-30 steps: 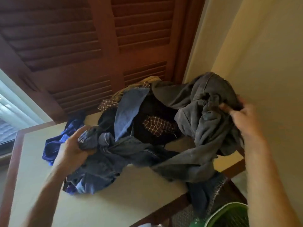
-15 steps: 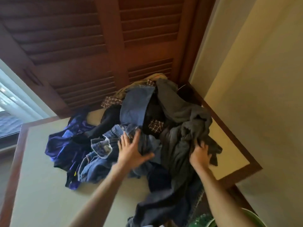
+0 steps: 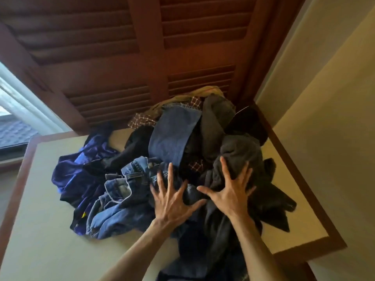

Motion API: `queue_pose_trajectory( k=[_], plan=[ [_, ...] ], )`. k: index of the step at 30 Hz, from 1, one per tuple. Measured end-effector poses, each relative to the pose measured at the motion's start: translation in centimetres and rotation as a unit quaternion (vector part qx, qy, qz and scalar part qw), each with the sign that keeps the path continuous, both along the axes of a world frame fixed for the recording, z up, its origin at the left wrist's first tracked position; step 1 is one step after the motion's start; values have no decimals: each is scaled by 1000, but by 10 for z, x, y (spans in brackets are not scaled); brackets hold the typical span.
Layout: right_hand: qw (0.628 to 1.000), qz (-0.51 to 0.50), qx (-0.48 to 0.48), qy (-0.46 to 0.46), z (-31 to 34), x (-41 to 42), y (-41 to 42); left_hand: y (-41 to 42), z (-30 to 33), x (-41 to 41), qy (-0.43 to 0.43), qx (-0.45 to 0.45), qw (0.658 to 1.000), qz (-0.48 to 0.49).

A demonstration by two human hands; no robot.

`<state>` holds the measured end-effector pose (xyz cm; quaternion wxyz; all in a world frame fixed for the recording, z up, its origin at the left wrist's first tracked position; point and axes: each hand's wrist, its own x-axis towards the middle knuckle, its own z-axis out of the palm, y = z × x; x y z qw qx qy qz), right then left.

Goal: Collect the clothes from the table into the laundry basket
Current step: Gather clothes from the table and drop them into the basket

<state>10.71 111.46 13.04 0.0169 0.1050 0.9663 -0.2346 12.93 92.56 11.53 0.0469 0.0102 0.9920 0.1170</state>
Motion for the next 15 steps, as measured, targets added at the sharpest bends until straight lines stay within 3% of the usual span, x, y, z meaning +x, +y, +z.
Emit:
queue_pose_trajectory(
  k=[3,7,11,15],
  plan=[
    [996,12,79,-47,-30,-15,-16,8,-27,-12,82,-26,996,11],
    [988,-3,153,13,-47,-40,3,2,-45,-34,207,-27,977,37],
    [984,7,173,43,-58,-49,8,-8,-47,-51,193,-24,980,33],
    [979,47,183,69,-52,-54,15,-16,-27,-65,117,-23,992,39]
  ],
)
